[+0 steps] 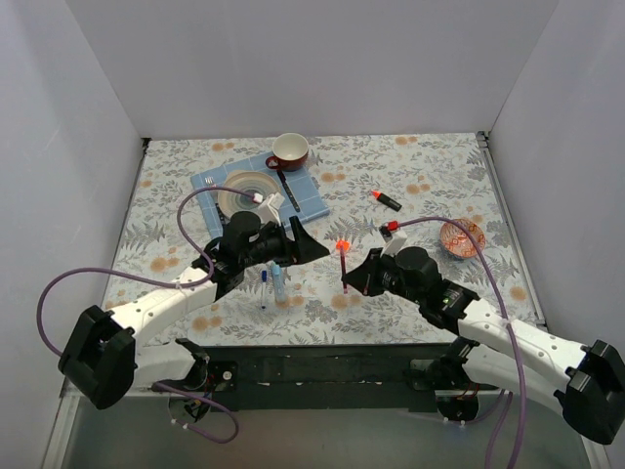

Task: Insert the pens into the pen caps

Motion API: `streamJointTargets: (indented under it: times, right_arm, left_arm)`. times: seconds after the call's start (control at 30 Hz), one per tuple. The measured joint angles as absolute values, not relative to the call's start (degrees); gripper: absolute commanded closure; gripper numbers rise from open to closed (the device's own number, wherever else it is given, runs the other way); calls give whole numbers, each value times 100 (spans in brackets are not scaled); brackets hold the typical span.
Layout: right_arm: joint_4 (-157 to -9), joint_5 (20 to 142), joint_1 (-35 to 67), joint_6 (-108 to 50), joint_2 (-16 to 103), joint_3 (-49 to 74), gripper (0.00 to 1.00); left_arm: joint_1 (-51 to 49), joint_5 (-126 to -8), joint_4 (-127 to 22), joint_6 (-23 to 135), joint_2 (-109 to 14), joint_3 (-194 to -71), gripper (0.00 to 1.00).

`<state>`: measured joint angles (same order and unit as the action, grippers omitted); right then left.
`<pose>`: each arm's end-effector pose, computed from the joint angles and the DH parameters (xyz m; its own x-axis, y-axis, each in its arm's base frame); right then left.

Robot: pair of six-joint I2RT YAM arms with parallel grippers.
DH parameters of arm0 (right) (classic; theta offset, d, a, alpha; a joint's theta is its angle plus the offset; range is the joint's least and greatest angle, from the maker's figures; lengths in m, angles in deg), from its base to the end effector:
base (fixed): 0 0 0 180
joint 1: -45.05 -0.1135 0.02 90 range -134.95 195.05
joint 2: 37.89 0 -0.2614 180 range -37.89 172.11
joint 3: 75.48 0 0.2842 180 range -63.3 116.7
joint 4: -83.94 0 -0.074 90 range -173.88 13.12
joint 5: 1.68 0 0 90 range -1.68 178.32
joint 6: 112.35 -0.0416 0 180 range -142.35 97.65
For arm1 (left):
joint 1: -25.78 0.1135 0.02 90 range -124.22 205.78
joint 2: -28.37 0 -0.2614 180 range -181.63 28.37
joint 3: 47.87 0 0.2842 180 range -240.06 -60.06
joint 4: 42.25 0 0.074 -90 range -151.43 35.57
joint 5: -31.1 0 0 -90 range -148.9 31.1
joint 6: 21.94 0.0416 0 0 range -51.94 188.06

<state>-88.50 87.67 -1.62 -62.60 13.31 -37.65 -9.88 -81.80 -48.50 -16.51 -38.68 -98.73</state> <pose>0.1648 0.1754 0.2102 -0.6618 0.2400 -0.7103 -0.4023 0.6857 0.6066 0.2301 -0.1850 0.2321 -0.8549 -0.5153 0.0604 -0.2303 0.2725 -0.9342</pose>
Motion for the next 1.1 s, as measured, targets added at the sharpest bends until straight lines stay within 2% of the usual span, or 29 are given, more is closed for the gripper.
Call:
streamJointTargets:
  times: [0.2,0.3,0.33,0.37,0.43,0.47,0.6,0.7,1.0,1.1]
  right_arm:
    - [-9110,8634,-551,-6265,1191,-3756,99]
    - [-9150,8636,-717,-6269,1169,-3756,99]
    - [-9156,8638,-759,-6269,1151,-3756,99]
    - [-9160,8638,-801,-6273,1134,-3754,99]
    - [-9174,8638,-853,-6282,1105,-3749,99]
    - [-9154,8643,-877,-6286,1086,-3749,99]
    - [-9176,8608,-905,-6280,1027,-3752,68]
    - [-9348,8400,-903,-6282,974,-3800,63]
    - [-9672,7915,-905,-6286,848,-3959,64]
    - [-9724,7832,-905,-6267,876,-3959,83]
  left_arm:
    - [-1408,-8223,-4229,-1717,-4338,-9873,36]
    - [-1576,-8202,-4094,-1724,-4554,-9880,48]
    - [-1635,-8184,-4070,-1721,-4624,-9880,62]
    - [-1670,-8175,-4063,-1732,-4663,-9880,69]
    - [-1738,-8158,-4035,-1745,-4709,-9880,93]
    - [-1760,-8167,-3995,-1756,-4712,-9886,100]
    - [-1832,-8239,-3864,-1794,-4670,-9941,100]
    - [-1832,-8385,-3809,-1800,-4629,-9943,100]
    - [-1826,-8960,-3718,-1789,-4563,-9943,100]
    - [-1826,-9074,-3667,-1807,-4561,-9943,100]
